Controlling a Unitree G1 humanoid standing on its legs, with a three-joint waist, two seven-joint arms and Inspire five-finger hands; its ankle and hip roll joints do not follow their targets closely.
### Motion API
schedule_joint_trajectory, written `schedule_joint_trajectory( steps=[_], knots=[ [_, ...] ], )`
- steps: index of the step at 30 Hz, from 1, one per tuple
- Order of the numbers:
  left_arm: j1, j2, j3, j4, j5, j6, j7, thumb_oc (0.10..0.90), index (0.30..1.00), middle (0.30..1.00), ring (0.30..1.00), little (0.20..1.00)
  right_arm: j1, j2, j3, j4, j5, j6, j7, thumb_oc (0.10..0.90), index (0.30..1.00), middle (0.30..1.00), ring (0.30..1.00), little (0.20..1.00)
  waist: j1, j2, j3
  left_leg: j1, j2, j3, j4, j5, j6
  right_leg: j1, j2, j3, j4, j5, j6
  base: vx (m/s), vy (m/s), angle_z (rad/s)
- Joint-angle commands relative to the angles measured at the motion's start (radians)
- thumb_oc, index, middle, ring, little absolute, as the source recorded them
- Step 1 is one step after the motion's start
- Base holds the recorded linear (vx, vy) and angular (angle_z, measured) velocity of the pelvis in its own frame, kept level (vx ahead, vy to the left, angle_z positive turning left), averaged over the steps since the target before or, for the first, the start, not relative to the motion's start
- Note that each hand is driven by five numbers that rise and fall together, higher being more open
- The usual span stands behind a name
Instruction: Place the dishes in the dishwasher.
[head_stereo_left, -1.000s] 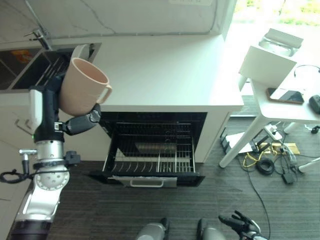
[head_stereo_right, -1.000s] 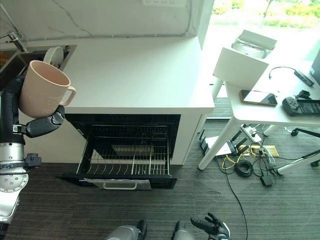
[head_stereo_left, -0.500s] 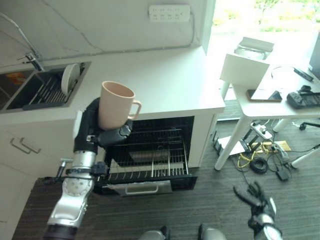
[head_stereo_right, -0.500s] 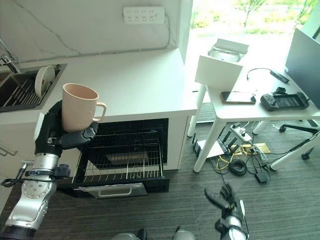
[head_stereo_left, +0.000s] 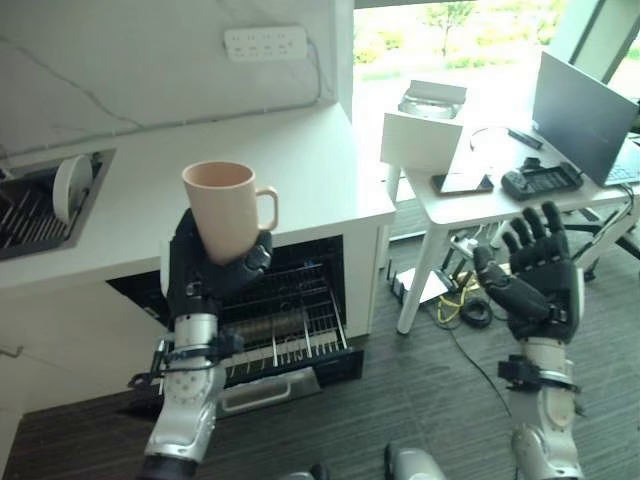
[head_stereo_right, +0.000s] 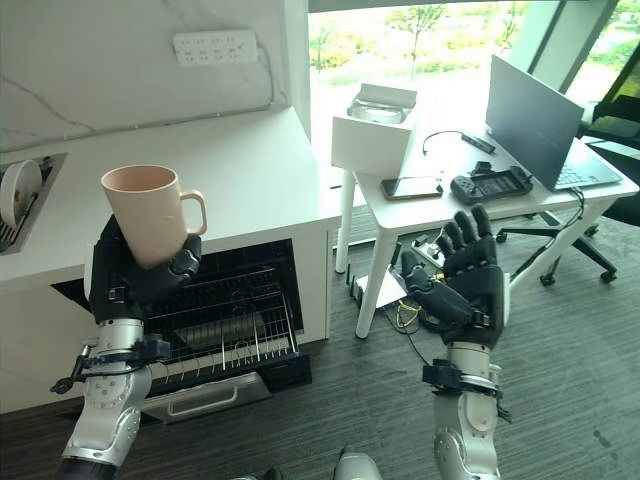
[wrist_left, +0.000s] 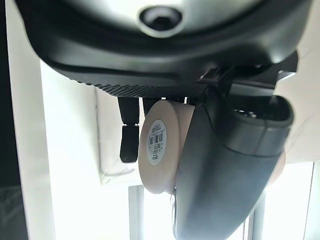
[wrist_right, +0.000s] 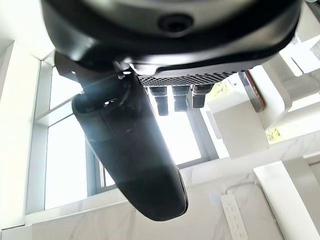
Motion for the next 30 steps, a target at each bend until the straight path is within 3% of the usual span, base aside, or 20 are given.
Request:
schedule_joint_trajectory(
  steps=[1,9,15,20,30],
  knots=[
    [-0.128,0.028,0.006,-0.062,0.196,-0.145,0.163,0.400,0.300,0.300,0.300,0.300,-0.098,-0.050,0.040,-0.144,0.068,-0.004,0.151,0.800,0.900,0.900,0.900,0.900,0.021,0.012,-0.038,-0.019,0.093,0.032,0.080,-0.147,-0.052,0.067,-0.047,-0.047,-0.014,-0.119,0.068,-0.03,-0.023,-0.06],
    [-0.163,0.039,-0.078,-0.078,0.443,-0.068,0.347,0.400,0.300,0.300,0.300,0.300,-0.204,-0.075,0.195,-0.198,0.104,0.064,0.155,0.800,0.900,0.900,0.900,0.900,0.070,0.003,-0.049,-0.031,0.091,0.015,0.080,-0.144,-0.058,0.069,-0.053,-0.067,-0.014,-0.121,0.070,-0.02,-0.028,0.05],
    [-0.214,0.066,-0.133,-0.049,0.540,-0.028,0.415,0.400,0.300,0.300,0.300,0.300,-0.269,-0.092,0.248,-0.184,0.133,0.068,0.167,0.800,0.900,0.900,0.900,0.900,0.090,0.000,-0.060,-0.037,0.093,0.014,0.080,-0.144,-0.058,0.071,-0.062,-0.085,-0.014,-0.121,0.072,-0.02,-0.038,0.12],
    [-0.252,0.078,-0.160,-0.010,0.620,0.015,0.450,0.400,0.300,0.300,0.300,0.300,-0.346,-0.079,0.275,-0.171,0.156,0.097,0.151,0.800,0.900,0.900,0.900,0.900,0.107,-0.001,-0.068,-0.042,0.095,0.008,0.080,-0.141,-0.060,0.076,-0.065,-0.100,-0.014,-0.124,0.070,-0.02,-0.023,0.13],
    [-0.264,0.078,-0.186,0.033,0.660,0.023,0.462,0.400,0.300,0.300,0.300,0.300,-0.455,-0.042,0.316,-0.167,0.126,0.145,0.082,0.800,0.900,0.900,0.900,0.900,0.149,-0.002,-0.074,-0.047,0.081,-0.029,0.080,-0.136,-0.059,0.083,-0.062,-0.104,-0.014,-0.128,0.061,0.00,-0.008,0.10]
  ],
)
